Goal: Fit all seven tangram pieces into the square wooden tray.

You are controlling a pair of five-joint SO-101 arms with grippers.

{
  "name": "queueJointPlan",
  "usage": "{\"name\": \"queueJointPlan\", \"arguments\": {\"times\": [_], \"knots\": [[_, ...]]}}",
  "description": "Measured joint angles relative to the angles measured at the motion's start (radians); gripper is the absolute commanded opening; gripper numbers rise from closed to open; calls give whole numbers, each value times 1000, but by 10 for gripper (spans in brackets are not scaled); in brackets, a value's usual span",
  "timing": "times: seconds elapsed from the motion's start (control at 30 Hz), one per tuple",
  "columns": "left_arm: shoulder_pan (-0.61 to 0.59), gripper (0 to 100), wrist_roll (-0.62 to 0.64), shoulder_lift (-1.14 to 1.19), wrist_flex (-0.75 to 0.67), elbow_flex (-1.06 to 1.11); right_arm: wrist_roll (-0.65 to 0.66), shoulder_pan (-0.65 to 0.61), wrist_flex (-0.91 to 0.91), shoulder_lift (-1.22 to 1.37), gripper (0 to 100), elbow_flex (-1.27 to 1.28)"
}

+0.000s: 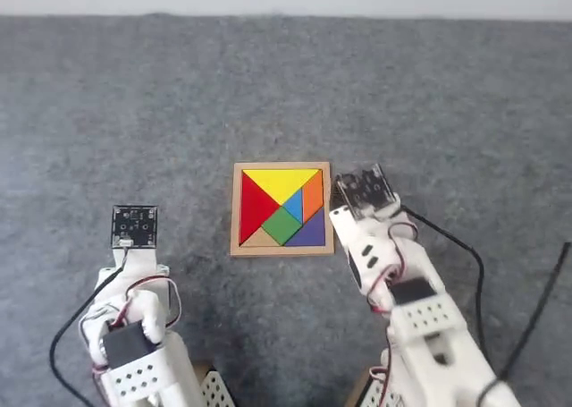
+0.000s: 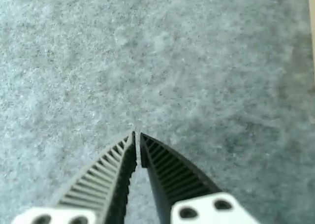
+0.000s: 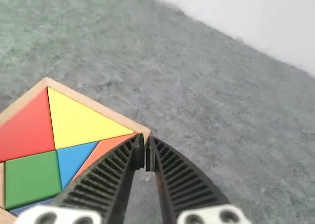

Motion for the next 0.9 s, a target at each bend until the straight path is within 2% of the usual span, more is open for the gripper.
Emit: {"name": "queueJointPlan", "arguments": {"times": [0.27,0.37,0.67,0.9], "knots": [[-2,14,0,0,0,0,2,132,49,-422,17,181],[-2,14,0,0,0,0,2,210,204,-532,19,181],[-2,14,0,0,0,0,5,324,798,-790,20,181],[-2,14,0,0,0,0,5,436,1068,-882,20,178]]}}
